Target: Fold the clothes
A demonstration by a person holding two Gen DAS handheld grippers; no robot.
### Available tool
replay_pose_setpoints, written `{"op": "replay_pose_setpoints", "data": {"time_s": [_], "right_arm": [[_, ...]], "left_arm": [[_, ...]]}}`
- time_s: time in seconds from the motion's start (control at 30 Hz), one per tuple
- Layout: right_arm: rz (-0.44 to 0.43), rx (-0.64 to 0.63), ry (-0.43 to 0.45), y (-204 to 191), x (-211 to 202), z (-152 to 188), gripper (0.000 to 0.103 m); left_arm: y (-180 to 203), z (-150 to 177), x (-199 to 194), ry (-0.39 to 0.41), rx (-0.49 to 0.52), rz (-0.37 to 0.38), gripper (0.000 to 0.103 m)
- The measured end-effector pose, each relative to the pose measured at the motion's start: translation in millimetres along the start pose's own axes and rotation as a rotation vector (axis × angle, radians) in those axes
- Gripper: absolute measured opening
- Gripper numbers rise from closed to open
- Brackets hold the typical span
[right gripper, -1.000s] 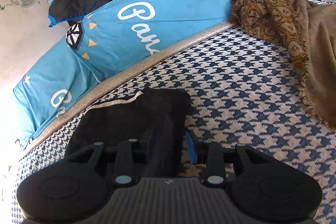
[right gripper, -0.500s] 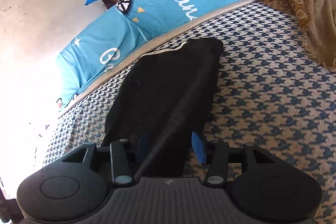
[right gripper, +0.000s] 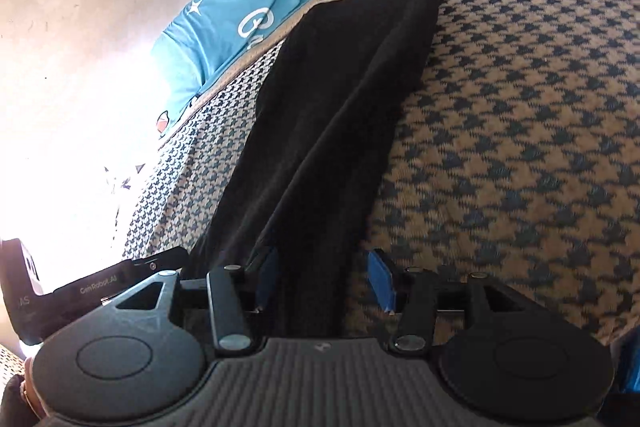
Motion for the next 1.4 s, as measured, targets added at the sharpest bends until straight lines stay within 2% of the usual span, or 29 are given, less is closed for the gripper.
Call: {"op": "replay_pose_setpoints", "data": {"time_s": [0.47, 0.67, 0.87, 0.9, 1.03, 1.1, 1.27, 1.4], "right_arm": [[-0.048, 0.02, -0.083, -3, -17, 53, 0.05], [-0.061, 0.001, -0.133, -11, -12, 74, 0.05], [-0.063, 0.06, -0.187, -16, 6, 92, 0.05], [-0.057, 0.071, -0.194, -15, 9, 97, 0.048], [-0.058, 0.095, -0.205, -18, 15, 105, 0.027], [-0.066, 0.096, -0.202, -20, 15, 105, 0.021], [-0.081, 0.103, -0.177, -23, 9, 98, 0.023], [-0.06, 0.137, -0.129, -17, 1, 96, 0.036]], "left_arm": [[-6, 28, -17, -0.043, -0.053, 0.037, 0.103], [-8, 34, -23, -0.038, -0.074, 0.039, 0.103], [-8, 43, -35, -0.035, -0.136, 0.059, 0.103], [-9, 44, -37, -0.036, -0.148, 0.063, 0.103], [-13, 50, -44, -0.036, -0.199, 0.076, 0.103], [-14, 51, -46, -0.035, -0.211, 0.08, 0.103], [-12, 53, -45, -0.036, -0.198, 0.075, 0.103], [-10, 54, -44, -0.037, -0.19, 0.067, 0.103]]}}
Point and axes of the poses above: each gripper's, at about its wrist camera, not at the fingertips, and x roughly the way its jaws point, y to its right, z to its underside, the point moved 9 cm from there along x, roughly the way its jaws point, and after that the axes turned 13 degrees about y, right-handed, at the moved point
